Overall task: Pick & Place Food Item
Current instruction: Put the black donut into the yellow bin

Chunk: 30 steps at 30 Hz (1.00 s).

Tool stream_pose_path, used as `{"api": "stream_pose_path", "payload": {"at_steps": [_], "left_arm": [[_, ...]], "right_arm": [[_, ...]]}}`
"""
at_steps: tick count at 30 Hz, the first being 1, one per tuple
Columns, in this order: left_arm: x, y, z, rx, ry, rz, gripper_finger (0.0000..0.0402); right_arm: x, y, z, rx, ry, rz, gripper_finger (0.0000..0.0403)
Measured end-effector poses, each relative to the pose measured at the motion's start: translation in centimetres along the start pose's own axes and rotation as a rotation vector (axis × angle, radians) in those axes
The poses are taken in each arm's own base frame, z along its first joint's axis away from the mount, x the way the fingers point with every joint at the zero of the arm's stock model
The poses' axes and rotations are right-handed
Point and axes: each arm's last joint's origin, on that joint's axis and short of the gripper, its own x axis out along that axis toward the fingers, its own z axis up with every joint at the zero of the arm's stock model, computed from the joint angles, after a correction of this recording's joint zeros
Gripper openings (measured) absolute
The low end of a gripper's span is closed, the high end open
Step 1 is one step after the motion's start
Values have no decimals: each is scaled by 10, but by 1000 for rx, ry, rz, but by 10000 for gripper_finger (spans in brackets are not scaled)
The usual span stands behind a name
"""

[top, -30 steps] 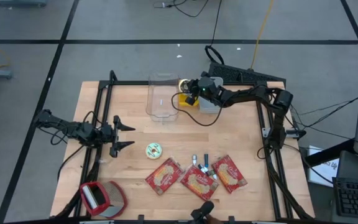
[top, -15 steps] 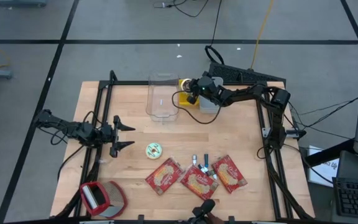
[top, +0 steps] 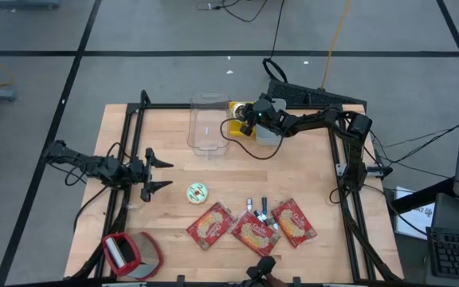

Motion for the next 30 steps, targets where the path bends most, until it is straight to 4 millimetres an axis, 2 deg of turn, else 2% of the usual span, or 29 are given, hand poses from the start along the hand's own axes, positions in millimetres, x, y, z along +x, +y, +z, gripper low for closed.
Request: {"api": "stream_pose_path", "payload": {"at_steps": [4,30], "left_arm": [[0,0,0,0,0,0,285],[0,0,0,0,0,0,285]], "right_arm": [[0,2,0,-1,-14,53,45],[0,2,1,-4,-14,48,45]]}}
